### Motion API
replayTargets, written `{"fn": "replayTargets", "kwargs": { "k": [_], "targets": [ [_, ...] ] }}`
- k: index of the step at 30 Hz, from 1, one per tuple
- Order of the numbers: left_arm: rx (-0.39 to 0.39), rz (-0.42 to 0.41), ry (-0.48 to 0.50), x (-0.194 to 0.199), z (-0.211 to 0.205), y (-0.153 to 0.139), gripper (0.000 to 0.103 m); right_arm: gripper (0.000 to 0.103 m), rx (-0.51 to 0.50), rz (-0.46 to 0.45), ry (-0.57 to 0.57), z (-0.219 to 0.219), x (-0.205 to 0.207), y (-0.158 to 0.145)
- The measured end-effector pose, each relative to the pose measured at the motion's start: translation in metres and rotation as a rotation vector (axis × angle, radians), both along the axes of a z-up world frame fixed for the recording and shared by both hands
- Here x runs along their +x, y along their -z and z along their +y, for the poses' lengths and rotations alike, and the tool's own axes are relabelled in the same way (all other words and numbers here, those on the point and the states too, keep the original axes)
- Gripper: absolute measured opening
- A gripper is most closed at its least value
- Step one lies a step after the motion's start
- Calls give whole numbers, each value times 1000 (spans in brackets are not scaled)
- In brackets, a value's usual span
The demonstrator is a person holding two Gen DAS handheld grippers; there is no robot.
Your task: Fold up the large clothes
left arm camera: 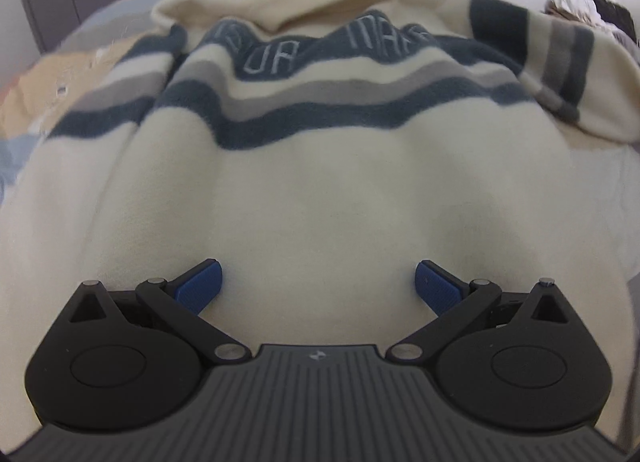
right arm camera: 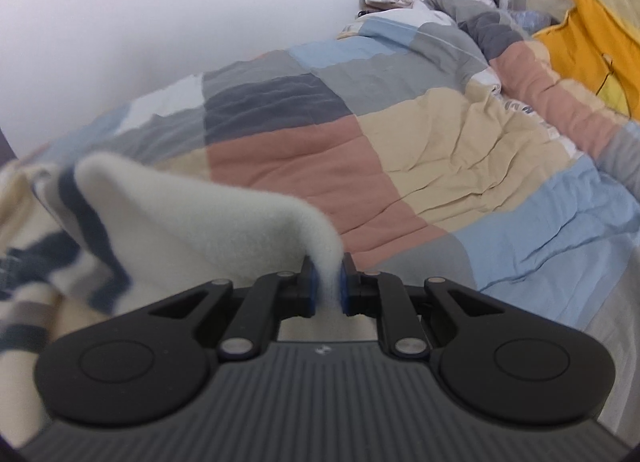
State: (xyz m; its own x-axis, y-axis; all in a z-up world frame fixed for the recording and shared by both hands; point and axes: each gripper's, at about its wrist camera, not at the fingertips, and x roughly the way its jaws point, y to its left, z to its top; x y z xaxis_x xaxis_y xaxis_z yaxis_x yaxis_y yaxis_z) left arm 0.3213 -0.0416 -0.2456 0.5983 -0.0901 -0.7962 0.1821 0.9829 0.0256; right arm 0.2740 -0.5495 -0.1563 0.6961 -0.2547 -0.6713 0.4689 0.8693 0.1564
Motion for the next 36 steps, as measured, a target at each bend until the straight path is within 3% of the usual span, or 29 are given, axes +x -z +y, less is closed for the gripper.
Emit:
{"fn": "replayTargets", "kwargs": {
  "k": [8,14,19,24,31,36],
  "targets": [
    [-71,-19,-14,-17,19,-24,103,14,104,-91,-154,48,-39,-93],
    [-154,-49,-17,-36,38,-44,103,14,180,-111,-327,128,-67,-153],
    [-194,-87,-23,-48,54,-60,103,14,204,-109,-468,206,-84,-176],
    [-221,-128,-42,-54,74,-70,103,14,230,-82,-562,277,-88,-158],
    [-295,-133,-100,-41,106,-70,103,15,246,-25,-616,348,-78,-86],
    [-378,-90,-128,-29,124,-57,103,17,283,20,-622,379,-68,-27]
  ]
}}
